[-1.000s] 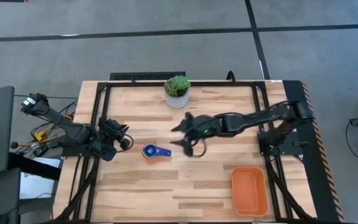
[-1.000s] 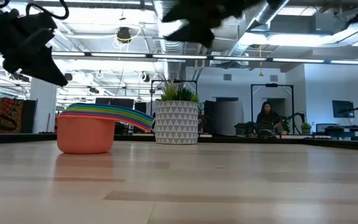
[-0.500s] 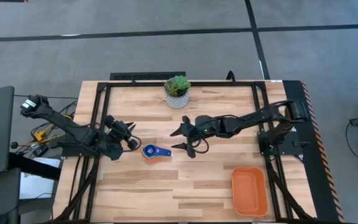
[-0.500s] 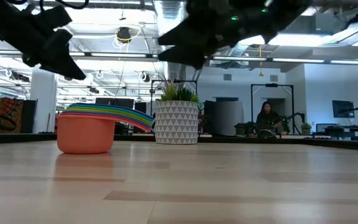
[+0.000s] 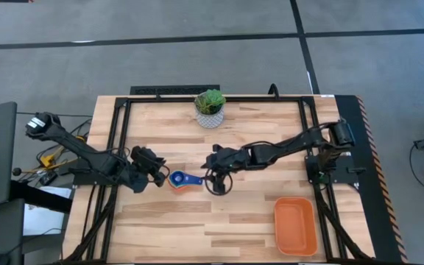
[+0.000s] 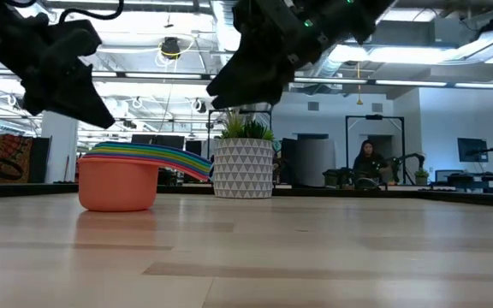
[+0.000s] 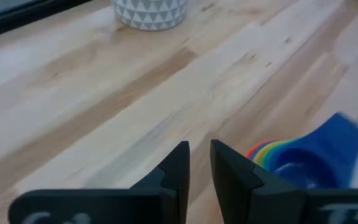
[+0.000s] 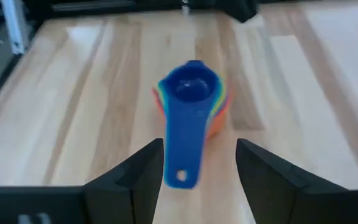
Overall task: Nest measuring cups in basket
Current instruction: Put the stacked measuring cups into the orange bin
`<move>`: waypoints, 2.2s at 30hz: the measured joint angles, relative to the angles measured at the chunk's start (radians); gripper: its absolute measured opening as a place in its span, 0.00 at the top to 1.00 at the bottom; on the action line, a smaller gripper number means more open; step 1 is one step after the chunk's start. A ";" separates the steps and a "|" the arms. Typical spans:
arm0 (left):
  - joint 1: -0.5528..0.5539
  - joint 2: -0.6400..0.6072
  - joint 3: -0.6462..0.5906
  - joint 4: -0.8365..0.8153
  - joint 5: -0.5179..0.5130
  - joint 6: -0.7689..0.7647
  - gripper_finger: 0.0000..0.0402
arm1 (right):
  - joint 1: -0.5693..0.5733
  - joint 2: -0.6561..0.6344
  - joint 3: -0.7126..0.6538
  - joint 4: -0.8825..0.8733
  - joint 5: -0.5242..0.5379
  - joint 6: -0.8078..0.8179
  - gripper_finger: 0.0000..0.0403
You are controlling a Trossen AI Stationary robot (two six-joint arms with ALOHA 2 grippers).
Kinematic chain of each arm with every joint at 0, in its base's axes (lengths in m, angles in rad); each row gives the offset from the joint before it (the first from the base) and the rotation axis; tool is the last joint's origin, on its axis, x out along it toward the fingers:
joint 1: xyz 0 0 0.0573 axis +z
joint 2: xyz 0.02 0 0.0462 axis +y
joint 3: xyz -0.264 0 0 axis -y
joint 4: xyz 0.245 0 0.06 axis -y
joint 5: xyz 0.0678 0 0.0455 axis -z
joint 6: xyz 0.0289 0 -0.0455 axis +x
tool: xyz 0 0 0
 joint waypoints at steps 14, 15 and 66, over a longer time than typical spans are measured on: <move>-0.173 0.113 0.000 0.220 -0.205 -0.078 0.87 | -0.002 -0.002 0.065 -0.189 0.004 -0.068 0.46; -0.176 0.121 0.000 0.221 -0.205 -0.078 0.87 | -0.003 -0.002 0.065 -0.192 0.003 -0.086 0.46; -0.052 -0.158 0.150 -0.355 0.063 0.059 0.87 | -0.052 0.037 0.395 -0.446 -0.012 0.211 0.39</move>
